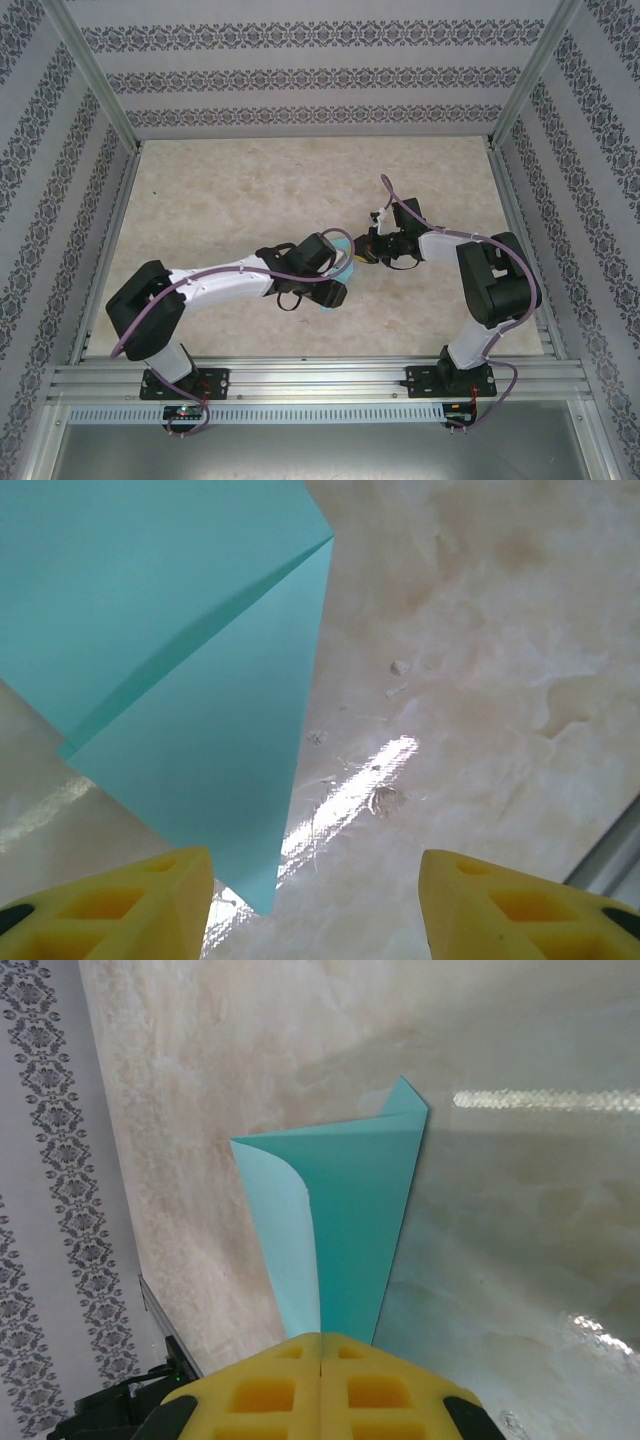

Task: Fold a paper plane with a square sheet of paper (fold left side to right side)
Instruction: Fold the wing for the fifth time at the center of the table.

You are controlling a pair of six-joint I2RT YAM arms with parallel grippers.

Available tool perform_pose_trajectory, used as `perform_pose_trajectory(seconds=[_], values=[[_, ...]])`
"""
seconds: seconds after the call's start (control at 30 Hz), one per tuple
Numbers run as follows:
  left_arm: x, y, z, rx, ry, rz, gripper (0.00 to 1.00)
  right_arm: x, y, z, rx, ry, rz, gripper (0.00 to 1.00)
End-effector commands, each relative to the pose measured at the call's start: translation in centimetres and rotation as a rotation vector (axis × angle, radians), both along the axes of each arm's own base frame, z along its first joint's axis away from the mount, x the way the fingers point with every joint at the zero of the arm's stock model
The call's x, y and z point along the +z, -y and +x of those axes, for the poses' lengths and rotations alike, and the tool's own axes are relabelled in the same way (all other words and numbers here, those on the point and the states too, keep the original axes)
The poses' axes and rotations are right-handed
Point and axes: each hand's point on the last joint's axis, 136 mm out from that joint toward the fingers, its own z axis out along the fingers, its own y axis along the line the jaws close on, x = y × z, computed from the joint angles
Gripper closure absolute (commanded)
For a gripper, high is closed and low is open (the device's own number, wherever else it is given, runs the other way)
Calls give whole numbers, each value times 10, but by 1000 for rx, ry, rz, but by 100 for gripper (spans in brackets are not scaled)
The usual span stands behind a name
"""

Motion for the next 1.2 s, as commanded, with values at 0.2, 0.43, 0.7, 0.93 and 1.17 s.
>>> perform_pose_trajectory(seconds=[0.2, 0.43, 0.7, 0.93, 1.17], values=[[-27, -3, 7, 4, 43, 153, 41, -1, -7, 2, 15, -12, -14, 100], [-36, 0, 8, 3, 48, 167, 43, -6, -9, 1, 21, -23, -22, 100], [-50, -6, 13, 21, 62, 239, 48, -10, -10, 0, 26, -31, -39, 99], [-56, -8, 14, 40, 63, 250, 53, -15, -10, -4, 45, -46, -66, 96], [-55, -7, 12, 36, 59, 234, 58, -6, -2, 3, 16, -20, -79, 82]])
